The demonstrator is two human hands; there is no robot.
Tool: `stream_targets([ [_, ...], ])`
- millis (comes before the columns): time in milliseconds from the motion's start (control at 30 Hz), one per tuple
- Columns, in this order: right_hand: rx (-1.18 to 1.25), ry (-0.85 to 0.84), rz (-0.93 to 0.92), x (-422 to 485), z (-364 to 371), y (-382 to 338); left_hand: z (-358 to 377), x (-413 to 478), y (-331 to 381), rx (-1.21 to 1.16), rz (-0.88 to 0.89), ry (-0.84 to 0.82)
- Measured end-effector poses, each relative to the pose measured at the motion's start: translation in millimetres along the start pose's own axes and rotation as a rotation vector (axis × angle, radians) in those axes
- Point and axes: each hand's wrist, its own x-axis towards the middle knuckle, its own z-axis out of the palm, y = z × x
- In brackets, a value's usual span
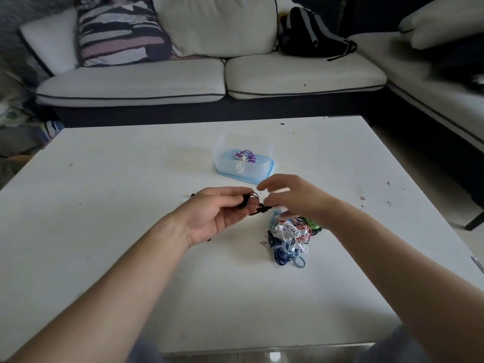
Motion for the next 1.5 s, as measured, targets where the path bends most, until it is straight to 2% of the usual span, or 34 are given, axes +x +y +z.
stream_targets([
  [67,-0.235,0.173,-0.188,-3,11,-2,2,0,0,0.044,0.017,0.002],
  [100,-0.262,0.236,-0.296,-6,16,-3,2,0,1,0.064,0.032,0.012],
  [167,-0.226,0.259,-0.483,-11,24,-4,3,-1,3,0.093,0.06,0.022],
  [233,-0.258,0.241,-0.597,-13,31,-1,2,-2,4,0.091,0.076,0.01],
  [367,-0.296,0.314,-0.607,-5,37,6,6,-5,2,0.159,0.062,0.028],
  [500,-0.304,0.377,-0.632,-1,39,8,10,-7,2,0.127,0.032,0.006],
  [567,-0.253,0.378,-0.601,-1,40,7,11,-8,4,0.159,0.024,-0.001],
  [633,-0.075,0.323,-0.463,1,39,7,10,-7,2,0.297,0.029,0.028],
  [767,0.281,0.256,-0.224,8,36,9,-1,-1,-6,0.657,0.02,0.137],
  [833,0.413,0.221,-0.171,10,35,11,-12,3,-7,0.834,0.033,0.216],
  [933,0.576,0.179,-0.114,14,36,14,-42,10,-4,1.264,0.17,0.413],
  [1000,0.617,0.161,-0.072,16,36,15,-61,10,-5,1.424,0.151,0.445],
  [1133,0.579,0.145,-0.038,16,39,17,-69,14,-24,1.531,0.021,0.394],
  [1300,0.581,0.114,-0.031,15,44,14,-71,23,-42,1.649,0.024,0.482],
  [1500,0.646,0.033,-0.029,15,44,16,-76,21,-43,1.643,0.025,0.463],
])
